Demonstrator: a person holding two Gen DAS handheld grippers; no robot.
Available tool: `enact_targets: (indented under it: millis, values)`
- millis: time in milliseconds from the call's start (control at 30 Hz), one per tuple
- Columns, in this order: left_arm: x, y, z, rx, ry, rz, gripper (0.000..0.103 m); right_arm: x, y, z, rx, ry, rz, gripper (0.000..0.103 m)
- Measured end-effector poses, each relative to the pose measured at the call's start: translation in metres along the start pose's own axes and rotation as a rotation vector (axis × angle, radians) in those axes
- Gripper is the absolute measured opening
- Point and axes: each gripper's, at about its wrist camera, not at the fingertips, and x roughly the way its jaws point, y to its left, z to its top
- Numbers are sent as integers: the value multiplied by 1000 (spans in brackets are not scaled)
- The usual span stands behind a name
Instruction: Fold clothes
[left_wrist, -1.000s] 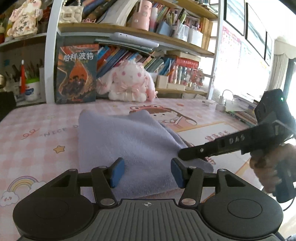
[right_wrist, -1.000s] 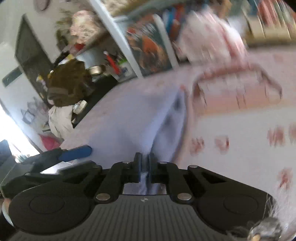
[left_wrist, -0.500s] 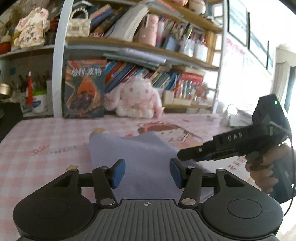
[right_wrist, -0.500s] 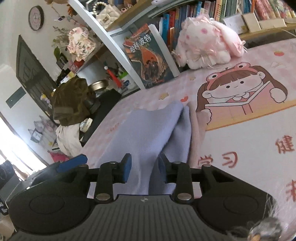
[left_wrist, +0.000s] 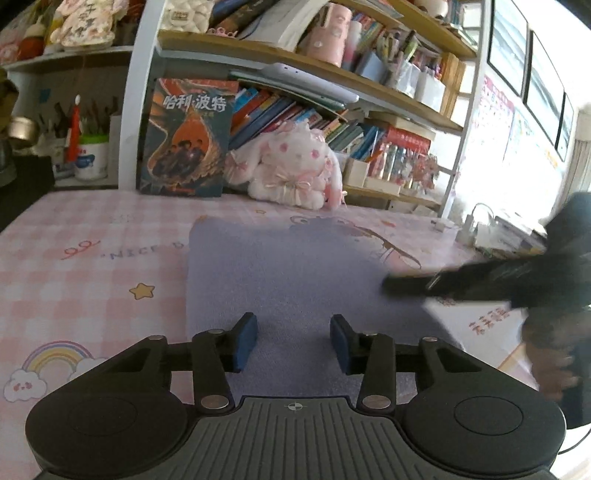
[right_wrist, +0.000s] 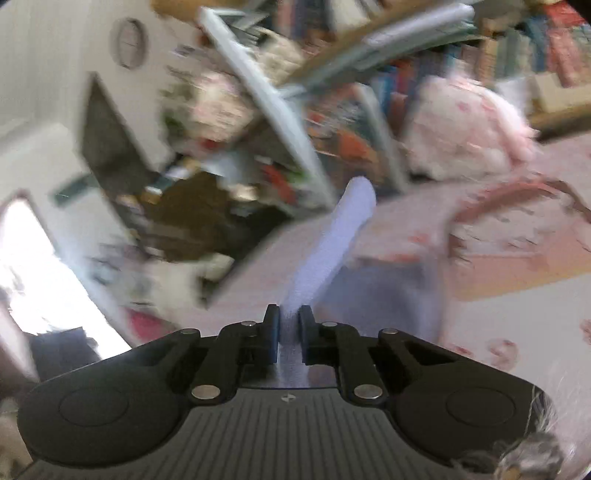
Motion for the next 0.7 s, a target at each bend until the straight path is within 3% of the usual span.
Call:
enact_targets:
  millis: [33,133,400,467,533,700]
  values:
    - [0,-1,0,6,0,5,41,7,-8,-3,24,32,-40,9]
    - [1,-4,-2,25,0,19,41,14,-28,-12,120,51,-19,9]
    - [-10,-3,2,-27,-18,25,46,5,-12,-11,105,41,-51,14]
    - [-15,-3,2,-48,-25,20,47,-4,-6,-11,81,25,-55,19]
    - [-25,-3,-1,-70,-30,13,49,-16,-3,-11,67,6,-69,31]
    - [-46,-2,-8,-99,-47,18,51,-45,1,-20,54,-24,-101,37]
